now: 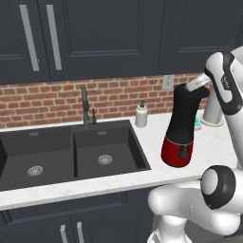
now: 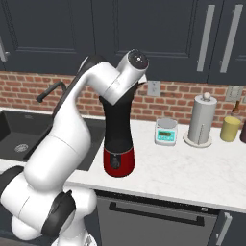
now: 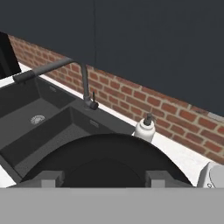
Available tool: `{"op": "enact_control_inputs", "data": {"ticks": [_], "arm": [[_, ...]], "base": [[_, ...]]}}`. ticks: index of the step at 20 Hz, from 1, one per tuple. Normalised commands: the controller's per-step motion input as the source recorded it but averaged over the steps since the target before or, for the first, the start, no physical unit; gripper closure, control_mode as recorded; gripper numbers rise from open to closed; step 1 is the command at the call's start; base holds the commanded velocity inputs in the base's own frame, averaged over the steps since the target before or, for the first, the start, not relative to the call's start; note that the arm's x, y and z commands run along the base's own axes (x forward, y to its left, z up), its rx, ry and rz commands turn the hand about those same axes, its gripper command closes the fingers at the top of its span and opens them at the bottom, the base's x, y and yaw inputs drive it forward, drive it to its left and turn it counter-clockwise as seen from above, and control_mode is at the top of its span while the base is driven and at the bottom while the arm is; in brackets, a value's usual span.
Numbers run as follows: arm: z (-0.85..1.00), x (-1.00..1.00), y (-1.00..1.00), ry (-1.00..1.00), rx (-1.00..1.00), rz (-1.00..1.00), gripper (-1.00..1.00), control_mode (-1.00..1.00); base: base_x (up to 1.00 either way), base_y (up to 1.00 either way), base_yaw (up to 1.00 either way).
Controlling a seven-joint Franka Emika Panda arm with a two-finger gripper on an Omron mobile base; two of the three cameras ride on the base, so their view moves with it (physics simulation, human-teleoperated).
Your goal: Close the lid blender by securely placing the lid on top.
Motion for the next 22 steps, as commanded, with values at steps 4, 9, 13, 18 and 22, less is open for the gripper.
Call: {"op": "enact_control_inputs", "data": {"ticks": [4,9,13,18,22], "arm": [[-0.16,0.19,0.03,0.0,-0.01,0.01,1.0,-1.0],[-0.16,0.2,0.02,0.0,0.0,0.04,1.0,-1.0],[-0.17,0.09,0.0,-0.02,0.0,0.09,1.0,-1.0],[-0.26,0.09,0.0,-0.05,0.0,0.1,1.0,-1.0],[-0.25,0.09,0.0,-0.03,0.0,0.09,1.0,-1.0]], "base": [[0.0,0.0,0.0],[0.0,0.0,0.0],[0.0,0.0,0.0],[0.0,0.0,0.0],[0.0,0.0,0.0]]}}
